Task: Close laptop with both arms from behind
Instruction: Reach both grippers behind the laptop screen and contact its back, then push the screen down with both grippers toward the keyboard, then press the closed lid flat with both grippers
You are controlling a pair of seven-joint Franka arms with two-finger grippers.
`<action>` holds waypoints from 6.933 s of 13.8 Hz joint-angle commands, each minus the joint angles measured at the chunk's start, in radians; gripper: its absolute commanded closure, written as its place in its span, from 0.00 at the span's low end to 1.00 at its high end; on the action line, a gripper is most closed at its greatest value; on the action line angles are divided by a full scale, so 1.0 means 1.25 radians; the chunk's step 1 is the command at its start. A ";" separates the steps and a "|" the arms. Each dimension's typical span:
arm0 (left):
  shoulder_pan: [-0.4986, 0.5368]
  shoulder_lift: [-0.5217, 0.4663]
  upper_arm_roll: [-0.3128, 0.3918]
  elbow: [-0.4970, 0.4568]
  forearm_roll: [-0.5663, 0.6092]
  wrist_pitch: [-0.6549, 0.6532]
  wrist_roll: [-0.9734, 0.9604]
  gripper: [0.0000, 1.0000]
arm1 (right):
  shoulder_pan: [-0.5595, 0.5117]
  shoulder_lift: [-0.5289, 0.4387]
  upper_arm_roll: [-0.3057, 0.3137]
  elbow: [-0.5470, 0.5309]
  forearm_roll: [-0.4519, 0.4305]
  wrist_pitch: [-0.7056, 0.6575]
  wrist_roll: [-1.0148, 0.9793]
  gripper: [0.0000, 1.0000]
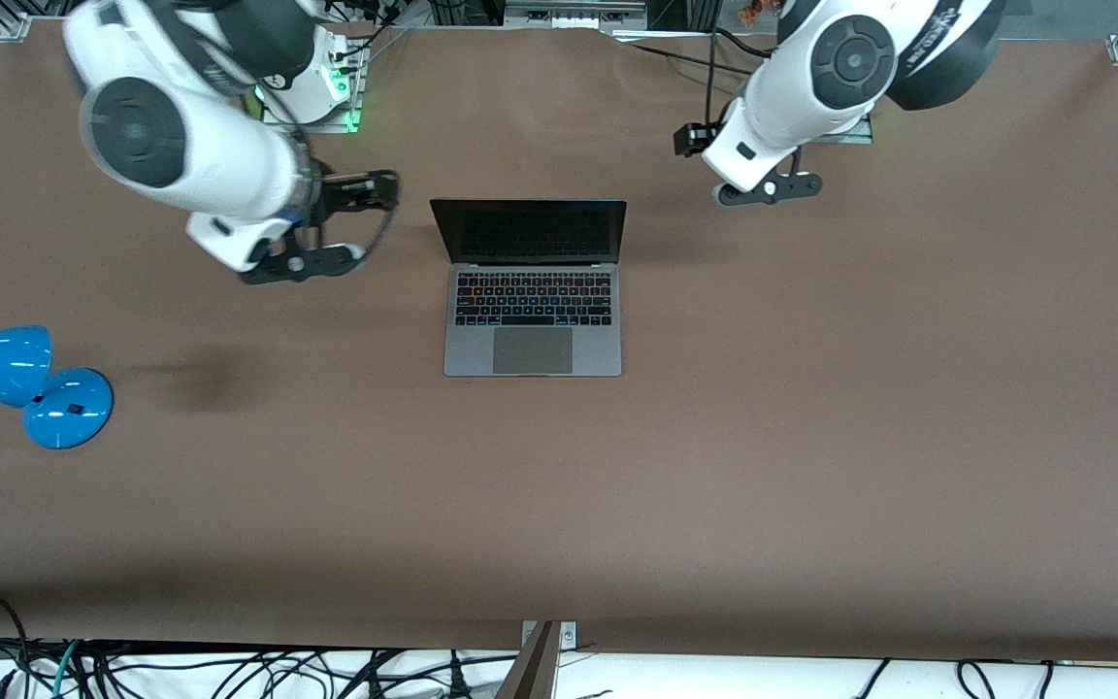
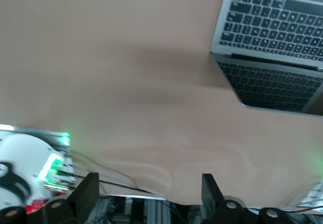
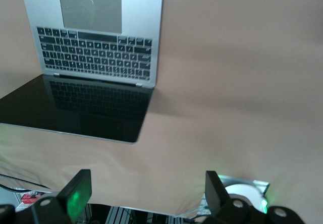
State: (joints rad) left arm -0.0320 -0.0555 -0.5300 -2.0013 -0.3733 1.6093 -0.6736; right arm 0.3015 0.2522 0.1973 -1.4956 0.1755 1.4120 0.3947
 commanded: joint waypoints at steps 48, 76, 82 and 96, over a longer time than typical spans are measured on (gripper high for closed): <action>-0.021 0.507 -0.078 0.262 0.141 0.276 -0.213 1.00 | 0.077 0.190 -0.077 -0.131 0.122 0.295 -0.024 0.92; -0.155 0.676 0.074 0.375 0.242 0.405 -0.215 1.00 | 0.072 0.414 -0.096 0.021 0.088 0.476 -0.107 0.92; -0.155 0.697 0.080 0.374 0.243 0.447 -0.213 1.00 | 0.072 0.434 -0.096 0.021 0.089 0.514 -0.111 0.92; -0.171 0.724 0.096 0.375 0.270 0.469 -0.215 1.00 | 0.072 0.460 -0.095 0.049 0.090 0.527 -0.110 0.94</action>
State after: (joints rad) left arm -0.2272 0.8305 -0.4218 -1.5618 -0.0733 2.1963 -0.9234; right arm 0.3952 0.8102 0.0736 -1.4726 0.2966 2.0787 0.2647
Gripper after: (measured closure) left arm 0.991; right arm 0.938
